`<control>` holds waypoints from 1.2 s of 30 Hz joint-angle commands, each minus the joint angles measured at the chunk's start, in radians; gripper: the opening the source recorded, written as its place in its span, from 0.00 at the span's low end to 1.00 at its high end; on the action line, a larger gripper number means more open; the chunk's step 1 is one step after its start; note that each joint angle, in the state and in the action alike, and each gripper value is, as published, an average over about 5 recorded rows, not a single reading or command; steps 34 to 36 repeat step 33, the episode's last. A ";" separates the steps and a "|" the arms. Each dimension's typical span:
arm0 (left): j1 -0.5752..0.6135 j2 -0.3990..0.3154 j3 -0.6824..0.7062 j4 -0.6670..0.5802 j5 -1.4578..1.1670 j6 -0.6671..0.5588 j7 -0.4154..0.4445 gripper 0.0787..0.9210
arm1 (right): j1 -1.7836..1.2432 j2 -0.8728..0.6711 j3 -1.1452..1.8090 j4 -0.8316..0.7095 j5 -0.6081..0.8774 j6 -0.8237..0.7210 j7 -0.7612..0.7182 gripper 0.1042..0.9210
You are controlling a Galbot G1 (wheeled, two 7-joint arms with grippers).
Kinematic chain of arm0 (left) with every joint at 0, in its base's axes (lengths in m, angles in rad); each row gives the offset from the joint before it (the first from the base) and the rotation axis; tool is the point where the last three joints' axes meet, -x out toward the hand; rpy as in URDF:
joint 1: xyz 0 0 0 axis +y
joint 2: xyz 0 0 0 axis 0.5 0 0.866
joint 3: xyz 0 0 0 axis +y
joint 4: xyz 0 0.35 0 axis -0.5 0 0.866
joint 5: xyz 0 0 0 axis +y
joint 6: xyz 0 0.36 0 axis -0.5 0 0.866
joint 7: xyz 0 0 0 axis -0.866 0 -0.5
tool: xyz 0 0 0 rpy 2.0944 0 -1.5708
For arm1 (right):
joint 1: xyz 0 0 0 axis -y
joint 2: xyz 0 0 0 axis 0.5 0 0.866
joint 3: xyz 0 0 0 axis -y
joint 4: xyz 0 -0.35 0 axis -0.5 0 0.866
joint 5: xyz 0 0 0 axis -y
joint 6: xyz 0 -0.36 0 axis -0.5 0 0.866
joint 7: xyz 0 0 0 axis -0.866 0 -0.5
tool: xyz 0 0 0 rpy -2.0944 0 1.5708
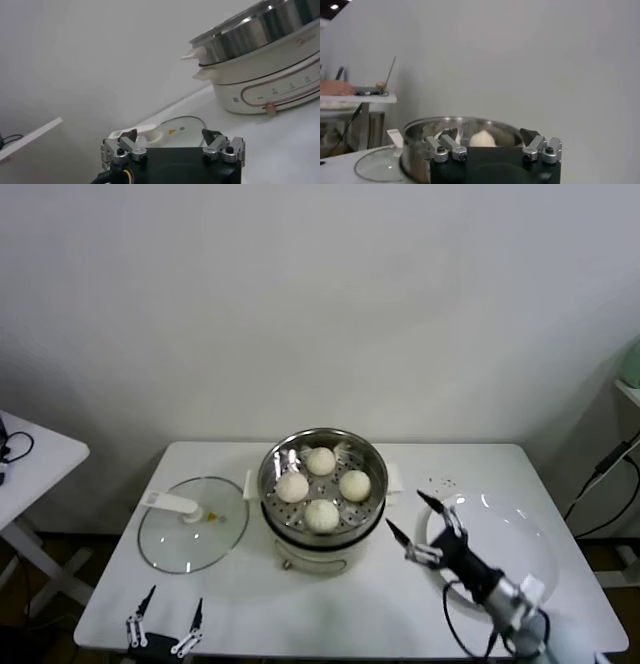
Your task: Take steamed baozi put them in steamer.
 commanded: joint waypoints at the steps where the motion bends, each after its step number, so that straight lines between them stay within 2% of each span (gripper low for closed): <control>1: 0.004 -0.049 -0.004 -0.005 -0.007 -0.001 -0.001 0.88 | -0.393 0.245 0.147 -0.059 0.017 0.341 -0.034 0.88; 36: 0.007 -0.049 0.002 -0.012 -0.006 -0.005 -0.001 0.88 | -0.361 0.305 0.113 -0.093 0.015 0.314 0.001 0.88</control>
